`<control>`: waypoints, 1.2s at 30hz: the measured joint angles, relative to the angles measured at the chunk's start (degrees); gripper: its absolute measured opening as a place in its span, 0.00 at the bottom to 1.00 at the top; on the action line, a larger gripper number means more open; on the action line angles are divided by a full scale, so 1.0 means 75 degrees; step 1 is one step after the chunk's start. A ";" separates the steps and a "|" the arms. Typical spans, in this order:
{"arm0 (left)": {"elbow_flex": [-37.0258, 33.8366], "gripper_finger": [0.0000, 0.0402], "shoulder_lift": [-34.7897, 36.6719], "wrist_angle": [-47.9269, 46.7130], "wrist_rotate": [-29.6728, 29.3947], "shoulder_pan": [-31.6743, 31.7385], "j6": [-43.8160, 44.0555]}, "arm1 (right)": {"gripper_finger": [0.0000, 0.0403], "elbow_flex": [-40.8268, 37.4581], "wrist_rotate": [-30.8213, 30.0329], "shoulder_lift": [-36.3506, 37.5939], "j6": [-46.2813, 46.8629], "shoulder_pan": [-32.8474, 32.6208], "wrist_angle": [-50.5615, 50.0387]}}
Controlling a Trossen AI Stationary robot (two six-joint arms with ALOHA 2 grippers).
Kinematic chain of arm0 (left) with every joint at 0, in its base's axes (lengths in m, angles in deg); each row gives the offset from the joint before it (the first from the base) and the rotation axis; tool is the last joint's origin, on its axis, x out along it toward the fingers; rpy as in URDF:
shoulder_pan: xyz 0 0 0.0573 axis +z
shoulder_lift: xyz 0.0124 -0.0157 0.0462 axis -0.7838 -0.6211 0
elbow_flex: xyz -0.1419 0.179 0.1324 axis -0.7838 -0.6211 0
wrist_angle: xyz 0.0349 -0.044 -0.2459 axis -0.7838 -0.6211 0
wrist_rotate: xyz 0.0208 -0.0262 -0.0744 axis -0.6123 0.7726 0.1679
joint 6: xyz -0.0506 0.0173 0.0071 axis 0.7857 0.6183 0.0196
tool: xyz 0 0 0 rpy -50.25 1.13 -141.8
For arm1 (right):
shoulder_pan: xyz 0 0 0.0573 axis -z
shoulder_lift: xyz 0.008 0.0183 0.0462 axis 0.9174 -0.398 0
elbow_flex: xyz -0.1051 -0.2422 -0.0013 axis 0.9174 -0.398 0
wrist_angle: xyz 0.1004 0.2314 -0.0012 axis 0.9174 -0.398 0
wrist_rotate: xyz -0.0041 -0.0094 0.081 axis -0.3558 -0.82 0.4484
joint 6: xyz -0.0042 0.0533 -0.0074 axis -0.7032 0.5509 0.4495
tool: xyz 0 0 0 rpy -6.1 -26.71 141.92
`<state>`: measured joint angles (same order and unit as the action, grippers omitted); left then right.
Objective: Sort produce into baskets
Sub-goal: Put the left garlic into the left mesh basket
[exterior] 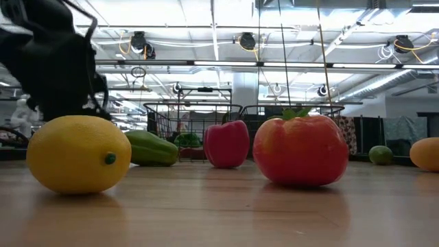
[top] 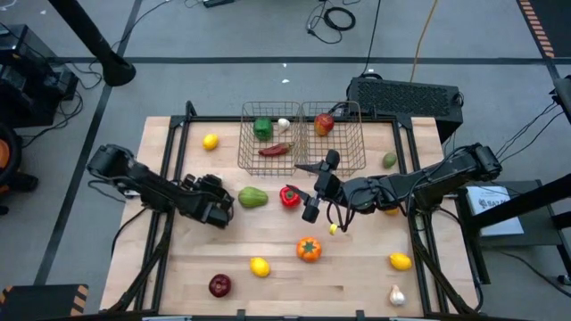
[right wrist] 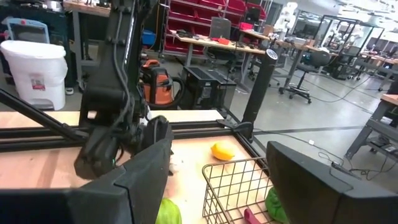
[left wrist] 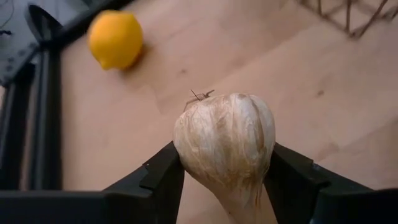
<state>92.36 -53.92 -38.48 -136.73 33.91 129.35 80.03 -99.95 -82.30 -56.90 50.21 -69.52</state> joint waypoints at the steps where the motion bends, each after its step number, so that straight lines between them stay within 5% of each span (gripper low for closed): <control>1: 0.0096 0.48 0.0193 -0.0202 -0.0064 0.0000 -0.0042 | 0.64 0.0000 0.0000 0.0000 -0.0050 0.0000 0.0000; 9: 0.1371 0.48 0.1538 -0.0798 -0.0399 0.0020 -0.2251 | 0.64 0.0003 -0.0005 0.0000 -0.0277 0.0000 -0.0055; 15: 0.2568 0.48 0.1998 -0.0695 -0.1608 0.0163 -0.4017 | 0.64 0.0015 -0.0022 0.0053 -0.0476 0.0000 -0.0095; 19: 0.3231 0.48 0.2020 0.0132 -0.2153 0.0717 -0.5889 | 0.64 0.0017 -0.0052 0.0100 -0.0481 0.0000 -0.0066; 22: 0.3335 0.48 0.2021 0.1917 -0.2139 0.1388 -0.8062 | 0.64 0.0017 -0.0061 0.0130 -0.0521 0.0000 -0.0067; 27: 0.3335 0.48 0.2020 0.4194 -0.1324 0.2656 -1.0527 | 0.64 0.0030 -0.0143 0.0488 -0.0558 -0.0099 -0.0575; 36: 0.3332 0.48 0.1382 0.4320 0.2116 0.4713 -1.0902 | 0.64 0.0032 -0.0460 0.1383 0.0816 -0.0394 -0.2770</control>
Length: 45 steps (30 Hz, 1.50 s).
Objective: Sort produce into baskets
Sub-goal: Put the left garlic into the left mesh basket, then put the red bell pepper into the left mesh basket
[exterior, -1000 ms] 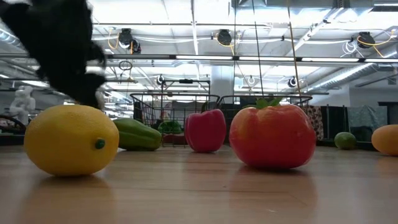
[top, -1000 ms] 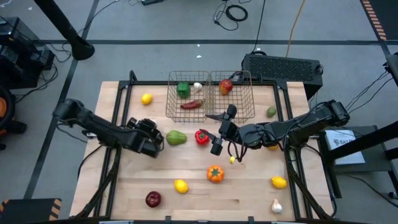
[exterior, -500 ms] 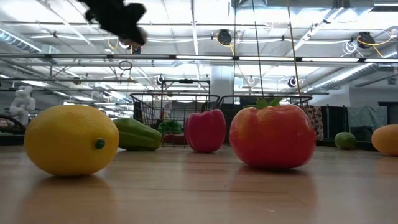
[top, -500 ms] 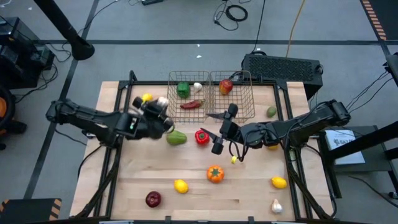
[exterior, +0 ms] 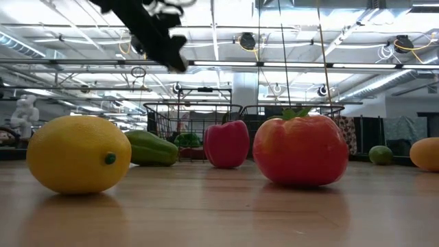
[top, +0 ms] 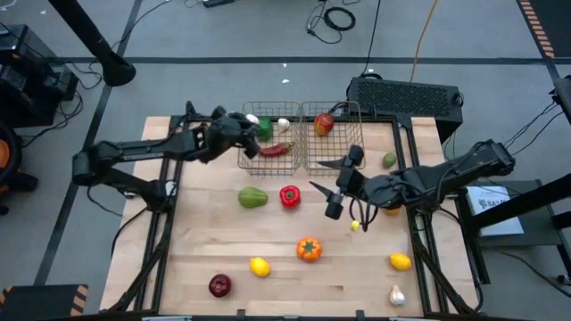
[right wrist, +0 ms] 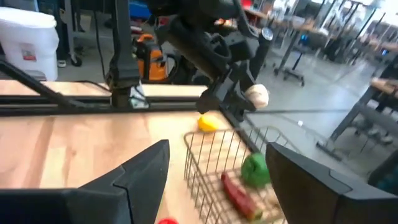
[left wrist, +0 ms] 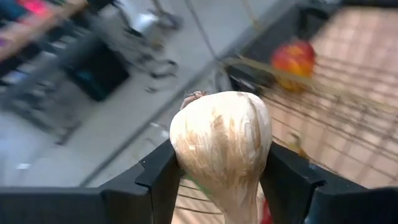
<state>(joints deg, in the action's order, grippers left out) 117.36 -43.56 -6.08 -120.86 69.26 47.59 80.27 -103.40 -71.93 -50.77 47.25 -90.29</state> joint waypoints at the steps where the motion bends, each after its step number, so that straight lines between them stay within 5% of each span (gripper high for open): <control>1: 0.0000 0.48 -0.0181 0.0020 0.0342 0.0136 0.0003 | 0.64 0.0000 0.0011 0.0039 0.0133 -0.0025 -0.0182; 4: 0.0000 0.48 -0.0771 0.0088 0.0970 0.0398 0.0003 | 0.64 0.0000 0.0020 0.0097 0.0472 -0.0080 -0.0542; 17: -0.0009 0.48 -0.2502 0.0014 0.1453 0.0987 0.0224 | 0.64 0.0000 0.0052 0.0098 0.0916 -0.0096 -0.0843; 29: -0.0009 0.68 -0.2500 0.0056 0.1822 0.1170 0.1193 | 0.64 -0.0003 -0.0104 0.0210 0.1478 -0.0128 -0.2631; 36: -0.0006 0.71 -0.2458 0.0010 0.1797 0.1194 0.1413 | 0.64 -0.0003 -0.0241 0.0491 0.1322 -0.0128 -0.2725; 45: 0.0003 0.71 -0.0654 -0.0919 0.1413 0.0593 0.2196 | 0.64 -0.0003 -0.0239 0.0768 0.1200 -0.0128 -0.2844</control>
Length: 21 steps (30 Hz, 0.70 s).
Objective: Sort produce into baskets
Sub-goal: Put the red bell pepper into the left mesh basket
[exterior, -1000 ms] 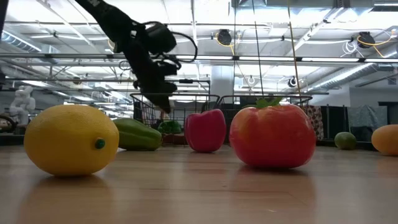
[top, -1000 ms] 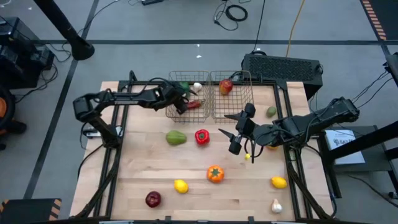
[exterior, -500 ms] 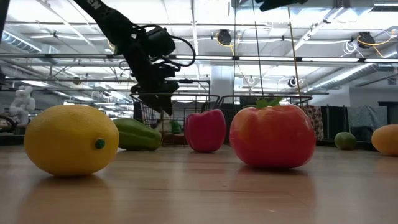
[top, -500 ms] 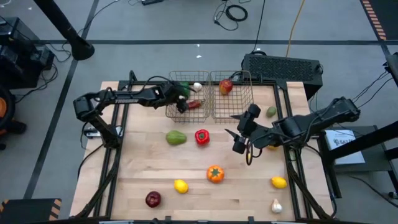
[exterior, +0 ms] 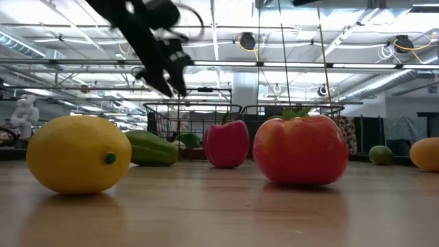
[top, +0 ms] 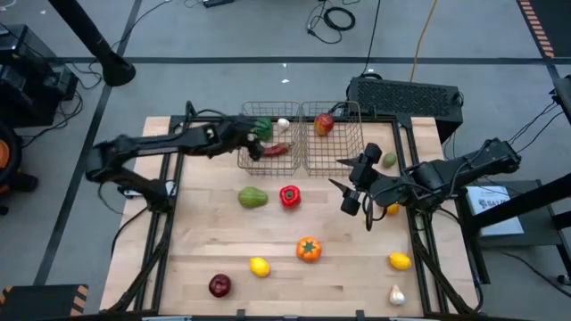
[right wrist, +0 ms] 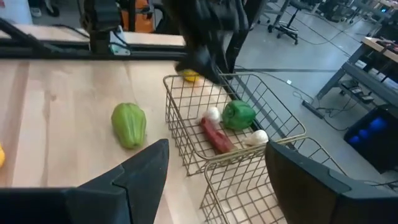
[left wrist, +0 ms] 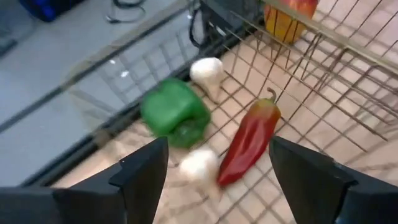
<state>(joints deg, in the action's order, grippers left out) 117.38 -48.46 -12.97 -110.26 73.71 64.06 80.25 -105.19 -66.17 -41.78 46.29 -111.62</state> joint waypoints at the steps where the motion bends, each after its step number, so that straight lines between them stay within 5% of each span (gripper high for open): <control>1: 0.0000 0.71 0.0286 -0.0235 -0.0207 -0.0141 0.0037 | 0.64 0.0000 0.0036 0.0000 -0.0124 0.0000 0.0000; 8: -0.0174 0.71 0.1880 -0.2038 -0.1940 -0.1205 0.0677 | 0.64 0.0000 0.0060 -0.0017 -0.1148 0.0072 0.0240; 13: -0.0803 0.71 0.2502 -0.2510 -0.2300 -0.1792 0.1205 | 0.64 0.0000 0.0069 -0.0047 -0.1315 0.0148 0.0507; 21: -0.1213 0.71 0.2700 -0.2923 -0.2403 -0.2173 0.1406 | 0.64 -0.0070 0.0509 -0.0728 0.1163 0.0120 0.0291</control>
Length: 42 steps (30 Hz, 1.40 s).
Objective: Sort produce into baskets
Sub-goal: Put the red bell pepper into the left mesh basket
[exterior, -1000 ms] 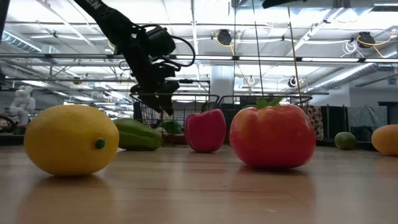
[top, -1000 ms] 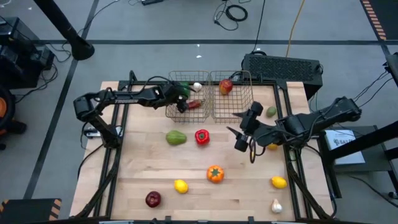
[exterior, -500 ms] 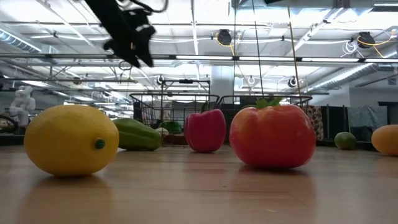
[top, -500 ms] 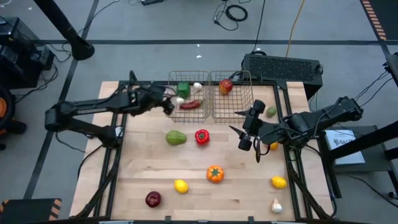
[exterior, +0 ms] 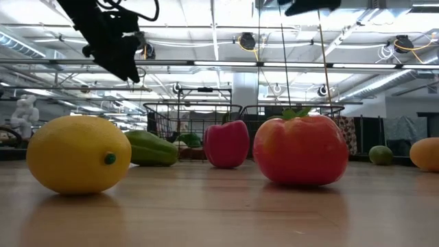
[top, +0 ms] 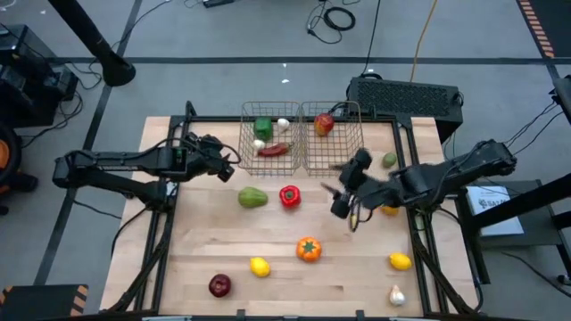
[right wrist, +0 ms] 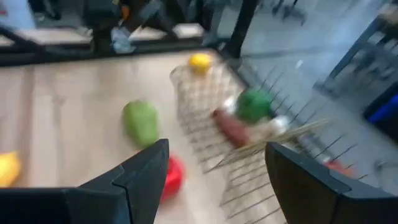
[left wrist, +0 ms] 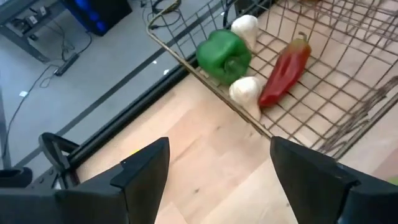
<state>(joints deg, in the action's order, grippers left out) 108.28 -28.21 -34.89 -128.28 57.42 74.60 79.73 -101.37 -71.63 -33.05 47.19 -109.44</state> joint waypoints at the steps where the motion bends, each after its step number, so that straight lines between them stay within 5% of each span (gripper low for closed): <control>1: -0.0002 0.71 0.0011 0.0000 0.0010 -0.0029 -0.0002 | 0.64 -0.0126 0.0182 -0.0166 0.0265 -0.0106 0.0006; 9: 0.0346 0.71 0.0215 -0.0043 0.0286 -0.0094 -0.0704 | 0.64 -0.0829 -0.0171 -0.1806 0.0898 -0.0799 0.1736; 19: 0.0627 0.71 0.0782 -0.0113 0.0321 -0.0095 -0.0871 | 0.58 -0.0901 -0.0969 -0.4224 -0.0056 -0.0380 0.4729; 32: 0.0627 0.71 0.0895 -0.0259 0.0691 -0.0100 -0.0810 | 0.42 -0.0900 -0.0639 -0.4474 -0.0516 0.0302 0.4949; 42: 0.0627 0.71 0.0895 -0.0256 0.0715 -0.0252 -0.0618 | 0.40 -0.0898 0.0203 -0.4474 -0.0919 0.0807 0.5001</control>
<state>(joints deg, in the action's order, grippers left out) 112.98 -21.50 -36.81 -122.92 55.52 69.97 72.99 -99.85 -105.18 -39.95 53.24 -71.93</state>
